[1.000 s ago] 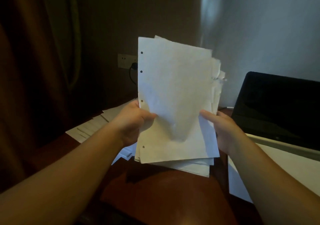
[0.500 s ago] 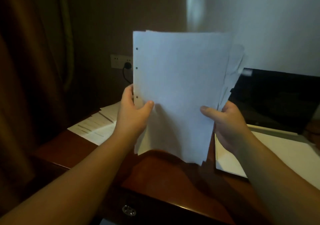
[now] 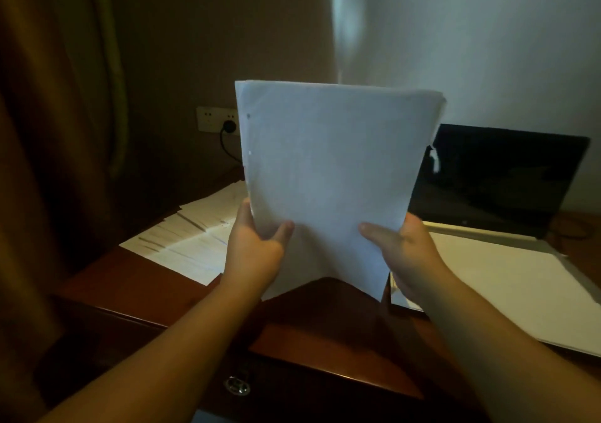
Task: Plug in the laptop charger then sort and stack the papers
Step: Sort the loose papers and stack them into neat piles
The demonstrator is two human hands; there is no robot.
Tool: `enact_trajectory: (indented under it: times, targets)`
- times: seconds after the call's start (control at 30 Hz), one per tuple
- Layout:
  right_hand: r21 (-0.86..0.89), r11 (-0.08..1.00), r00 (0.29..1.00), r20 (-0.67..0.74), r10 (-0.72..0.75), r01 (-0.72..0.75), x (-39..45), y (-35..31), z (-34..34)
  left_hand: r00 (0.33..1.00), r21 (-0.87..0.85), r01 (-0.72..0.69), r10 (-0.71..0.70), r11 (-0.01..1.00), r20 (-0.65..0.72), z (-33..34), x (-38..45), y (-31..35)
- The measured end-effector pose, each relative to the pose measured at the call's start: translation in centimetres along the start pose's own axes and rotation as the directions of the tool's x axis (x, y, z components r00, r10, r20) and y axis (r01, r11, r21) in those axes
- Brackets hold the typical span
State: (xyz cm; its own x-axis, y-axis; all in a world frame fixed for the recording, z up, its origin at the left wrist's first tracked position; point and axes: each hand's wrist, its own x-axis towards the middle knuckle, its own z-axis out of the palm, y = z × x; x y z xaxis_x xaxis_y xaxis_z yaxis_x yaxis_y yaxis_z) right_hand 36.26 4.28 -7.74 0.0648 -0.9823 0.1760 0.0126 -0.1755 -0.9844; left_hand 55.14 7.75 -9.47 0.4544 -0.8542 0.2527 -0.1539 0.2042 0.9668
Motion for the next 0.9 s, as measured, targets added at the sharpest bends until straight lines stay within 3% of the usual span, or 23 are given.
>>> enact_trajectory:
  times: [0.3, 0.53, 0.67, 0.77, 0.83, 0.9]
  targets:
    - [-0.056, 0.998, 0.998, -0.051, 0.035, -0.037, 0.1, 0.0, 0.1, 1.0, 0.158, 0.009, -0.009, 0.987, -0.003, 0.6, 1.0, 0.3]
    - [-0.022, 0.998, 0.989, -0.132, 0.062, -0.066, -0.1, -1.2, -2.2, 0.966, 0.206, -0.128, 0.075, 0.97, 0.247, 1.3, 2.7, 3.5]
    - [0.079, 0.986, 0.969, -0.188, 0.158, -0.145, -0.7, -1.5, -4.6, 0.953, 0.293, -0.152, 0.062, 0.944, 0.296, 3.1, 3.5, 4.5]
    - [0.211, 0.963, 0.939, -0.265, 0.22, -0.166, -1.4, -1.0, -7.0, 0.978, 0.274, -0.049, -0.01, 0.961, 0.21, 4.8, 3.5, 4.3]
    - [0.285, 0.944, 0.917, -0.308, 0.255, -0.167, -2.0, -0.4, -8.1, 0.983, 0.104, 0.122, -0.135, 0.987, 0.127, 6.2, 2.6, 4.2]
    - [0.378, 0.914, 0.895, -0.341, 0.286, -0.148, -2.6, 0.4, -9.0, 0.932, -0.054, 0.332, -0.319, 0.942, 0.171, 8.0, 0.8, 3.9]
